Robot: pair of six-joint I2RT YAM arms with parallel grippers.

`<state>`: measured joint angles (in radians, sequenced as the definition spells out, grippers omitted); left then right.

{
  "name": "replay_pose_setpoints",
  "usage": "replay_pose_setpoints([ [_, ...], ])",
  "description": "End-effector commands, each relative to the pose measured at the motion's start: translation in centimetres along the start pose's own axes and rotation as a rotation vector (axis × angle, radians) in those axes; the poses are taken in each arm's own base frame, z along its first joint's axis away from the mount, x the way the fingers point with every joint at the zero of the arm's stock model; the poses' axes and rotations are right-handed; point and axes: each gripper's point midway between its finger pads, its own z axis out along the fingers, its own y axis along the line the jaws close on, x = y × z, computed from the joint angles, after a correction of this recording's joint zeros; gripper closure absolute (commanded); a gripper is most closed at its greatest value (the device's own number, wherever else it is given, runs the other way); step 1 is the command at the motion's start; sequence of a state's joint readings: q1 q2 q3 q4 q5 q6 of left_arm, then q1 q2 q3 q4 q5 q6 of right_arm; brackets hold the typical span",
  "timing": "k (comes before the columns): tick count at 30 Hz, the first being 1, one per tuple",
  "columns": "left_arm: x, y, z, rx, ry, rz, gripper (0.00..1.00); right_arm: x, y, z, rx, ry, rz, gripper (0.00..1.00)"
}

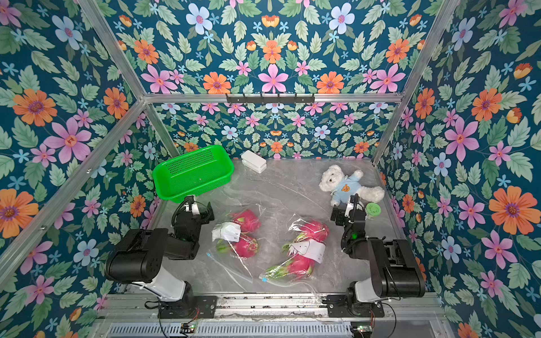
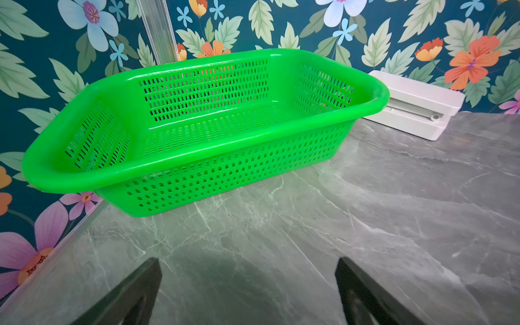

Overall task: Open the zip-top bag and take out the dragon fruit
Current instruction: Move the zipper food storage bag to the center of the board.

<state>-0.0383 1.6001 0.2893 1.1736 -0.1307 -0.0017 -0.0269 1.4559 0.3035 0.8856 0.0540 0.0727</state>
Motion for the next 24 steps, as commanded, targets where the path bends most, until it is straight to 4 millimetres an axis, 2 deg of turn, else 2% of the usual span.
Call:
replay_pose_setpoints([
  [1, -0.85, 0.05, 0.01, -0.001, -0.034, -0.006, 0.01, -0.93, 0.14, -0.1, 0.002, -0.04, -0.008, 0.01],
  [24, -0.79, 0.06, 0.25, 0.014, -0.026, -0.016, 0.01, -0.97, 0.11, -0.03, 0.003, -0.037, -0.002, 0.01],
])
